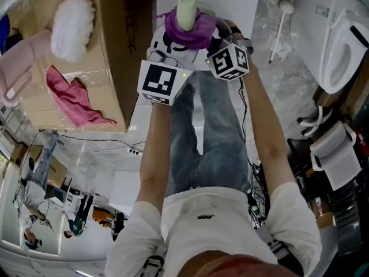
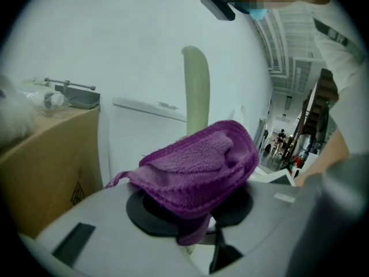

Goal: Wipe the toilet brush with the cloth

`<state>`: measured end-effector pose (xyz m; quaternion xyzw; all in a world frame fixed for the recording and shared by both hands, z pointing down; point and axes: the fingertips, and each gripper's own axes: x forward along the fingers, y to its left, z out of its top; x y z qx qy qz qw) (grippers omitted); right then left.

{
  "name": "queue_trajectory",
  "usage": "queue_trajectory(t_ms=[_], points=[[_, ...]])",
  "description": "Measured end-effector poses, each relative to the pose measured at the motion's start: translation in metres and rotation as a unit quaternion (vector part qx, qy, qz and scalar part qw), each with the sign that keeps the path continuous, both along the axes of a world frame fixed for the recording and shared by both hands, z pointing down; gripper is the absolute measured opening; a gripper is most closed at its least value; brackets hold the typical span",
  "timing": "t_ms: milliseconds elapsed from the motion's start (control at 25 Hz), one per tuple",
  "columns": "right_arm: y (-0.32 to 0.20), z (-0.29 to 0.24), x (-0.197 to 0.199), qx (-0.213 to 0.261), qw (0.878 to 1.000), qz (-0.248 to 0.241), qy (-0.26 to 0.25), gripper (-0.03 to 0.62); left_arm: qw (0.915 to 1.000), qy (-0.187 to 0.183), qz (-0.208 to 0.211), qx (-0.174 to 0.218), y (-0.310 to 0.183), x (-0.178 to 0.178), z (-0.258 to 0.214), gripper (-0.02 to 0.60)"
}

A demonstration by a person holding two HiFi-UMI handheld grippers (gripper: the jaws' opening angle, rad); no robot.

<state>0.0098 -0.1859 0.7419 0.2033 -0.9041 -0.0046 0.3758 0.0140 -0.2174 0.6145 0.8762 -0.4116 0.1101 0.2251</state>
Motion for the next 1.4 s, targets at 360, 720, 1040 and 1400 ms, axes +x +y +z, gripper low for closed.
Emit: queue_trajectory(t_ms=[360, 720, 1040, 1400], points=[[0.000, 0.001, 0.000, 0.003, 1.000, -0.002, -0.001, 0.071, 0.9985, -0.038, 0.007, -0.038, 0.007, 0.008, 0.062, 0.130], [-0.001, 0.001, 0.000, 0.003, 1.000, -0.004, 0.001, 0.071, 0.9965, -0.054, 0.015, -0.062, 0.009, 0.009, 0.081, 0.130], [0.000, 0.002, -0.001, 0.001, 1.000, -0.007, 0.003, 0.071, 0.9971, -0.056, 0.014, -0.049, 0.010, 0.003, 0.054, 0.132], [-0.001, 0.000, 0.000, -0.005, 1.000, -0.007, 0.007, 0.070, 0.9996, -0.023, 0.005, 0.017, -0.006, -0.004, -0.027, 0.130]])
